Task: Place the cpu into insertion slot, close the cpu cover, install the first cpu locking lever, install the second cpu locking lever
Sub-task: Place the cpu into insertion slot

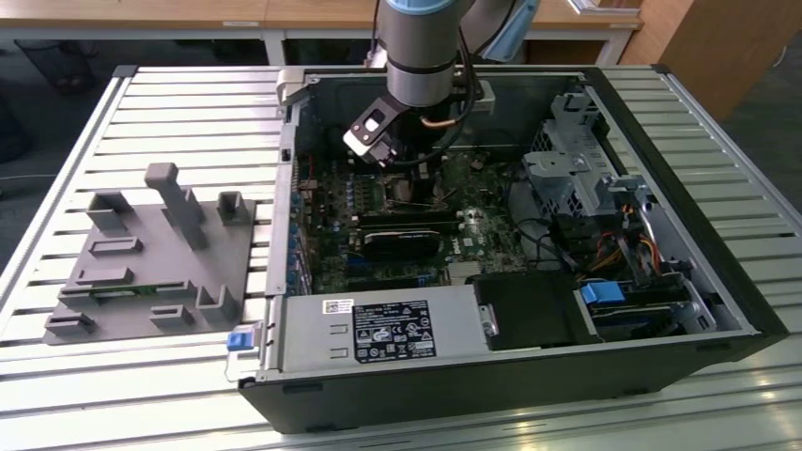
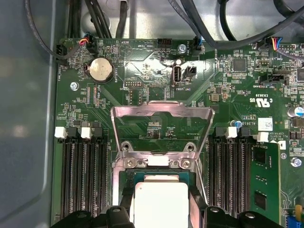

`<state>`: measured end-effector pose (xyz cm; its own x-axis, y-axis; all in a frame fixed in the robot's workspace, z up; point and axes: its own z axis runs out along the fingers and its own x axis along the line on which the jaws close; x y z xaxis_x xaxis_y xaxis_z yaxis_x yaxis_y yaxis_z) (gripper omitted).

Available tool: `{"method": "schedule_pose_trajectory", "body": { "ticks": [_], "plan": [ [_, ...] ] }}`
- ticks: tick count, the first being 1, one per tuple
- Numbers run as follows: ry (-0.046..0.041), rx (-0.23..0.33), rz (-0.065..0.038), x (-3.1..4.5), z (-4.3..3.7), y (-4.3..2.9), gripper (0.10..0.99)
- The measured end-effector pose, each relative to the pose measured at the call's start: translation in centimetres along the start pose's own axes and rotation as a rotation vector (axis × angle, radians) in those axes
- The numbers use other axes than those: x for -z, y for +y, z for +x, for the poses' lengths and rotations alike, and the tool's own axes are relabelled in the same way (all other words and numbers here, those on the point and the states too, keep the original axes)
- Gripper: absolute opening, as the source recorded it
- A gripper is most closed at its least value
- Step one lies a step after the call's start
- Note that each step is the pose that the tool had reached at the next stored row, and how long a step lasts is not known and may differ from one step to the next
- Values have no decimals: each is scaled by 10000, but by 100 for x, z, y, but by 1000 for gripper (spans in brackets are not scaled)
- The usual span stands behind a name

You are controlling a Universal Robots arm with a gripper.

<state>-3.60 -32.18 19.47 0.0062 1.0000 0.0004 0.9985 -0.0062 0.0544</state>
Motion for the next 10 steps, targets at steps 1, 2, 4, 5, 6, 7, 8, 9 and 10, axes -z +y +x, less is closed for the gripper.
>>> {"method": "schedule_pose_trajectory", "body": {
  "ticks": [1, 2, 4, 5, 6, 7, 8, 9, 10],
  "plan": [
    [0, 0, -1, -1, 1, 0, 541],
    [0, 0, -1, -1, 0, 0, 541],
    [0, 0, -2, -1, 1, 0, 541],
    [-1, 0, -2, -1, 1, 0, 541],
    [-1, 0, -2, -1, 1, 0, 541],
    [-1, 0, -2, -1, 1, 0, 541],
    [-1, 0, -2, -1, 1, 0, 541],
    [-1, 0, -1, -1, 1, 0, 541],
    [-2, 0, -2, -1, 1, 0, 541]
  ]
}}
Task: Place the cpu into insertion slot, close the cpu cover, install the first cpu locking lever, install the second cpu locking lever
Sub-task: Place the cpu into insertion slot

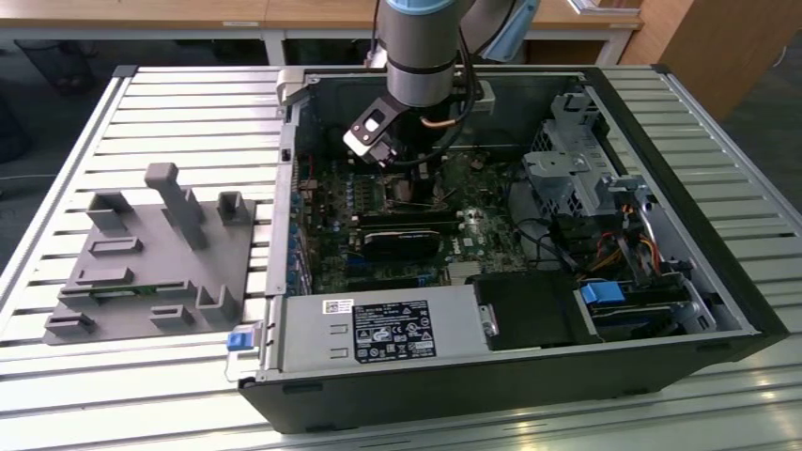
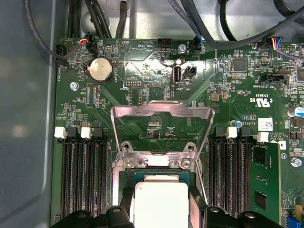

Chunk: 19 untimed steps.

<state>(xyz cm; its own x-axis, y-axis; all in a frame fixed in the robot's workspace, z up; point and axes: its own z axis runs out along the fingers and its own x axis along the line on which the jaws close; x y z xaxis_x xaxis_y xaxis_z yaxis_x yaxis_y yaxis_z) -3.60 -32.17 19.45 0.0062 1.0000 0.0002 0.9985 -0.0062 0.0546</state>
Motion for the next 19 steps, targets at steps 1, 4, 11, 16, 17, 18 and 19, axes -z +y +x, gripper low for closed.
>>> {"method": "schedule_pose_trajectory", "body": {
  "ticks": [1, 4, 11, 16, 17, 18, 19],
  "plan": [
    [0, 0, 0, 0, 0, 0, 549],
    [-1, 0, 0, 0, 0, 0, 612],
    [0, -1, 0, -1, 11, 0, 612],
    [11, 0, 0, -5, 27, 0, 612],
    [14, -1, 0, -5, 30, 0, 612],
    [16, -1, 0, -6, 32, 0, 612],
    [18, -1, 0, -6, 34, 0, 612]
  ]
}}
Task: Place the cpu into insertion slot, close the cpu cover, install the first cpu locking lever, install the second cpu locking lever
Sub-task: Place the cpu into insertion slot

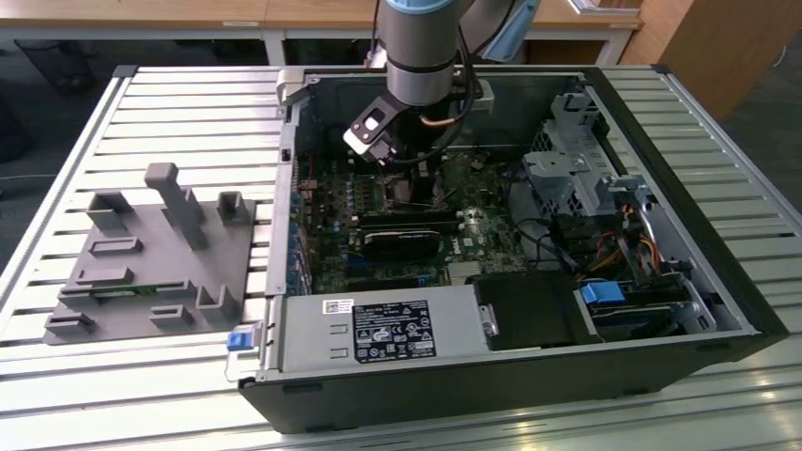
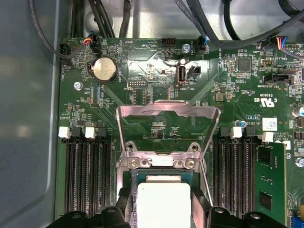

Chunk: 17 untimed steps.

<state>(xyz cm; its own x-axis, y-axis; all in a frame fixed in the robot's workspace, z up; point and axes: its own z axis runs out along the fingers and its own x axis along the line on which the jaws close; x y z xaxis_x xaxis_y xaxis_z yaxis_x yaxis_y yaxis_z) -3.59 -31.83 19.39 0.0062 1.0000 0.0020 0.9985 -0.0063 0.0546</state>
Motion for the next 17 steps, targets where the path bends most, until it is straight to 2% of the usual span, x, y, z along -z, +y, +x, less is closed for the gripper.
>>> {"method": "schedule_pose_trajectory", "body": {
  "ticks": [8, 17],
  "plan": [
    [8, -7, 1, 7, 3, 0, 612],
    [35, -8, 0, 84, 3, 4, 612]
  ]
}}
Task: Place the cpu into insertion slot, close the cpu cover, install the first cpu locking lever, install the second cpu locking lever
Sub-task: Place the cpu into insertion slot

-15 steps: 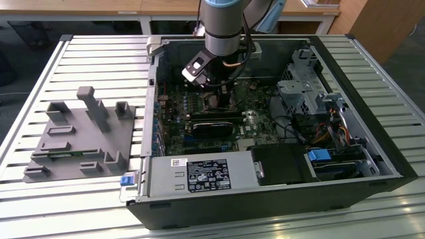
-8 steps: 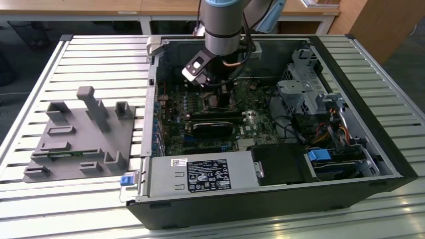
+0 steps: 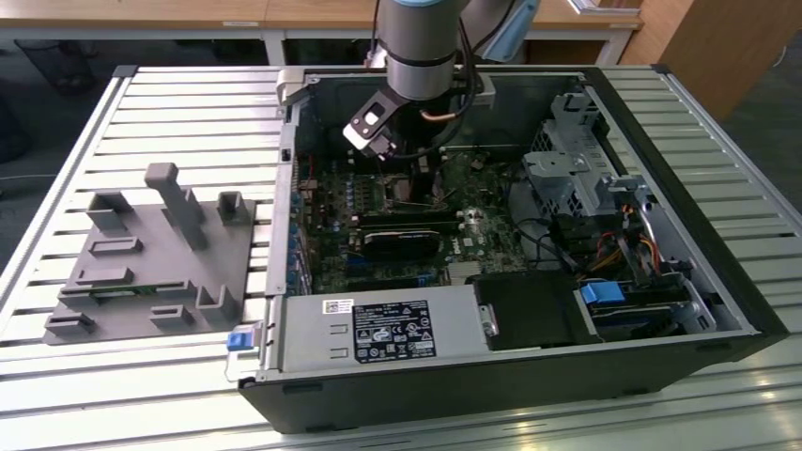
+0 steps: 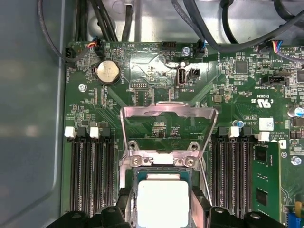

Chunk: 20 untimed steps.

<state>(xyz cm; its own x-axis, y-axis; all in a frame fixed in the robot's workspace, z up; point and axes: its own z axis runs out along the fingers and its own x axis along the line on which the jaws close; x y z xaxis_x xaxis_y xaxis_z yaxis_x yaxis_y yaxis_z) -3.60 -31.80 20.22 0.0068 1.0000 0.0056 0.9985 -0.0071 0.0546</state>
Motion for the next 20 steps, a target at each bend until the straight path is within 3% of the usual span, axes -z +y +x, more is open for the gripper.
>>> {"method": "schedule_pose_trajectory", "body": {
  "ticks": [1, 3, 4, 6, 7, 9, 10, 12, 20],
  "plan": [
    [2, 0, 2, 12, -1, 1, 596],
    [3, 0, 7, 15, -1, 2, 475],
    [1, 0, 10, 17, -1, 3, 475],
    [1, 0, 16, 19, -1, 4, 357],
    [-2, 1, 19, 22, -2, 5, 357],
    [0, 0, 22, 26, -1, 5, 243],
    [0, 0, 23, 28, -1, 6, 243],
    [-1, 0, 25, 32, -2, 6, 125],
    [-1, 0, 26, 41, -1, 7, 106]
  ]
}}
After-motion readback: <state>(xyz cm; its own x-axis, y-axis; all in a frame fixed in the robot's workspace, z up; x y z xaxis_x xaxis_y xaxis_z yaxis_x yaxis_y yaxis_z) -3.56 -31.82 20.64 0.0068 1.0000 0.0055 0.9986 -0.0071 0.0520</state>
